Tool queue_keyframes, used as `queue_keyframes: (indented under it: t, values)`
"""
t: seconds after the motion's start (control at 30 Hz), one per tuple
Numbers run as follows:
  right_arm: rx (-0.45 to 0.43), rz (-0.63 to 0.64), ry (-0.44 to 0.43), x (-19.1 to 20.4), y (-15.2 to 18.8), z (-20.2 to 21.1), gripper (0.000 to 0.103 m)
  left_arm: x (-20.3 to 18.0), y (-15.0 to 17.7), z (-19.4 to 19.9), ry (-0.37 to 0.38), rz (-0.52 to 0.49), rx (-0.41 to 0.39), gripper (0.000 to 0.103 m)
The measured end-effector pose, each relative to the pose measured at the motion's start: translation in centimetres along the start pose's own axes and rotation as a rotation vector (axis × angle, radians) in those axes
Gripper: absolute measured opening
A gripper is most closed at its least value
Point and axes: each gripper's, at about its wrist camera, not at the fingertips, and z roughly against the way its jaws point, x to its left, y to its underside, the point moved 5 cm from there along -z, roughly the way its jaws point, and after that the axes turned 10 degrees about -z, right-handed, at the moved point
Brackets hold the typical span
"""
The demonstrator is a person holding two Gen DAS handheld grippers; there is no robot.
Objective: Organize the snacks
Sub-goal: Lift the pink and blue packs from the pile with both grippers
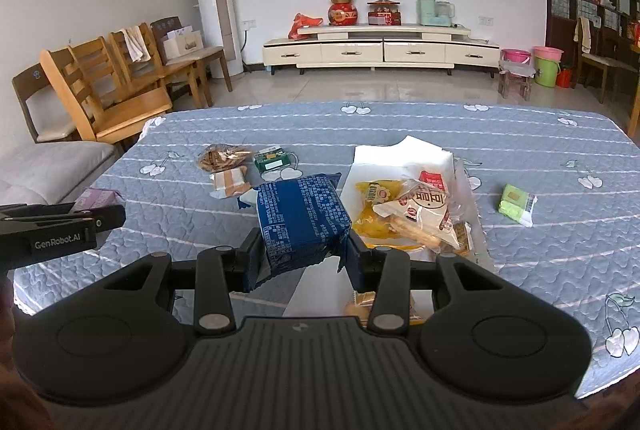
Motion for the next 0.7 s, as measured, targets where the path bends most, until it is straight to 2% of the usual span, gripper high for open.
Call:
queue_keyframes:
  t: [0.7]
  values:
    - [-0.023,-0.029,0.033,-1.7,-0.4,1.5,0.051,-3.2,-1.1,-0.4,0.053,-0.043,-0.014,0.046]
